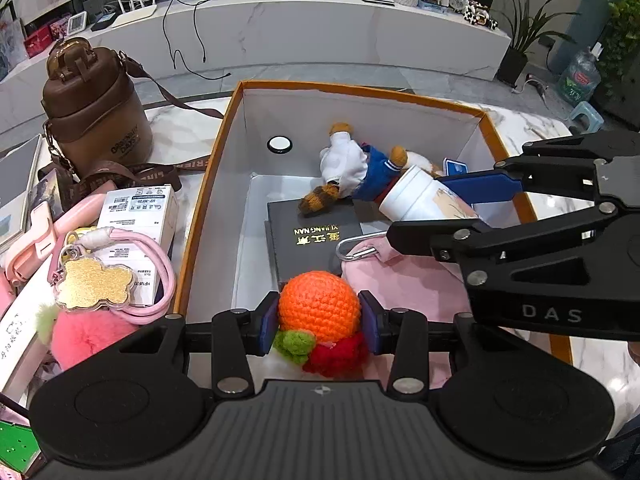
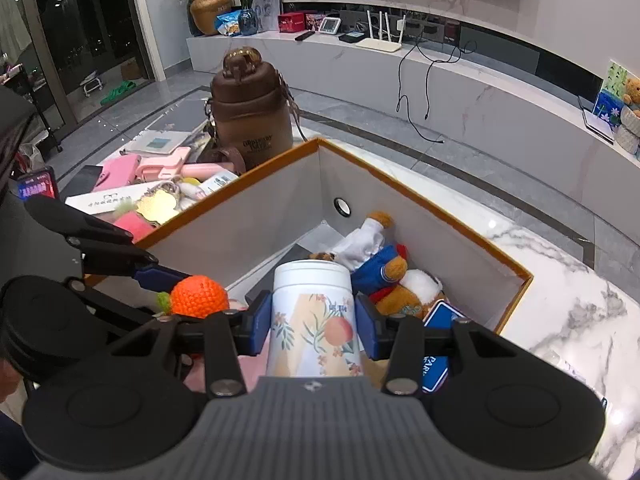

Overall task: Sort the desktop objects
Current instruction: 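Open the left tool to drop the fruit while the right tool releases the bottle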

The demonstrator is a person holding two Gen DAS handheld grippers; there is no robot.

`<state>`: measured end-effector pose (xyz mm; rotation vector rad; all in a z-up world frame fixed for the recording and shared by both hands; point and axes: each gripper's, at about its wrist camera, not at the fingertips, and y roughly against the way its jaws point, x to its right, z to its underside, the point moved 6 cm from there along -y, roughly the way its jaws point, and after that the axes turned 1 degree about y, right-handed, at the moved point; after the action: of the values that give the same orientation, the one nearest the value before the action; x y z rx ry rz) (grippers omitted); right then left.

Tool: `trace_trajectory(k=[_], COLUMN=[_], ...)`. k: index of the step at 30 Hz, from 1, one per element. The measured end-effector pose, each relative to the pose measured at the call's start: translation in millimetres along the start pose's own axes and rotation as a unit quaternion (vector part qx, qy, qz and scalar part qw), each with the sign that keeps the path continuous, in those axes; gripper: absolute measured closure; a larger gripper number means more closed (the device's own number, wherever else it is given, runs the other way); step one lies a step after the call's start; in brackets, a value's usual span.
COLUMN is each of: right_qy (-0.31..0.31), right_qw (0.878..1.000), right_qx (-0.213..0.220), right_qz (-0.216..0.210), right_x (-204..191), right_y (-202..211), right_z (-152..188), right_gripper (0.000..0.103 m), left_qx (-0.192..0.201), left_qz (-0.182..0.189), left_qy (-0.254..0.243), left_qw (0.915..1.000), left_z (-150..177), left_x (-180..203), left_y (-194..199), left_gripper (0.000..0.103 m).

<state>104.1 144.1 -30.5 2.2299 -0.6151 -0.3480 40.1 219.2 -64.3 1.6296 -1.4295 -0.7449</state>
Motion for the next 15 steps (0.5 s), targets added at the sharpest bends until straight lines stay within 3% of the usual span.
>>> trace_trajectory(k=[11,15], right_qy=[-0.001,-0.001], right_qw=[1.0,1.0], right_qx=[-0.003,0.0], right_qz=[0.003,0.001], right_x=[1.8,0.8], right_y=[-6.0,-4.7], right_z=[2.2,1.9], right_gripper=[0.056,0.056], left_qx=[-0.004,-0.005], left_qz=[-0.007,-0.01], left_qy=[-0.003,-0.004], left_qw=[1.0,0.9999], left_z=[-0.2,-0.4], left_x=[0.5,0.7], left_y=[-2.7,-2.4], left_gripper=[0.054,0.048])
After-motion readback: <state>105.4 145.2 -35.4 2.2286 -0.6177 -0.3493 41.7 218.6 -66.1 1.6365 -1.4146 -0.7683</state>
